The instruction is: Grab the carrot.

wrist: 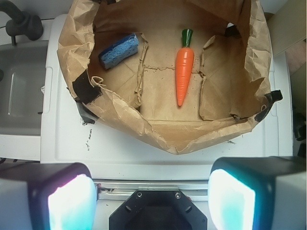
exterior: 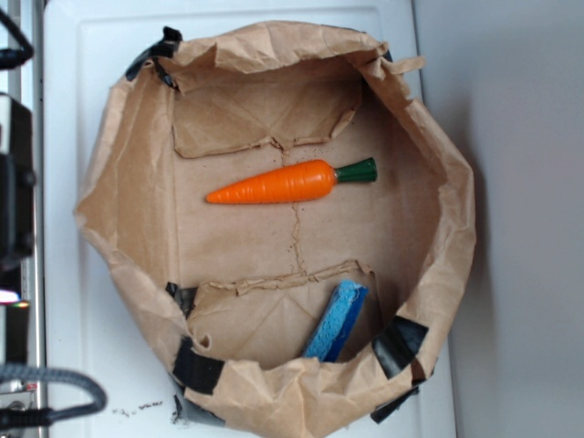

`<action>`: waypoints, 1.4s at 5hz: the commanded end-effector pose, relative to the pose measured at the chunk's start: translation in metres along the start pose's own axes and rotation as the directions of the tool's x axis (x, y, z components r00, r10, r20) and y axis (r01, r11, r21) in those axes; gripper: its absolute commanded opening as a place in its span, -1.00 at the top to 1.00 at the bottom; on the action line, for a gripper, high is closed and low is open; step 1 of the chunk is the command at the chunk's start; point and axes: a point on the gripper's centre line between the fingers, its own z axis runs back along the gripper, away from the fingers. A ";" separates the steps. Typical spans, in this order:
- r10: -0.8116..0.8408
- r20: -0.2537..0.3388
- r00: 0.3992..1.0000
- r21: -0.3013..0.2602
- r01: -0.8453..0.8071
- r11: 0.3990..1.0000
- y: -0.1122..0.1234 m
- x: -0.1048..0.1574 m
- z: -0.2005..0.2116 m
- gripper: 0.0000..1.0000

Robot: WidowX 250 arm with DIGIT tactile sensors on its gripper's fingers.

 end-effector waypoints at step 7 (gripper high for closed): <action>-0.025 0.035 0.999 0.083 0.022 0.996 0.044 0.117 -0.107 -1.00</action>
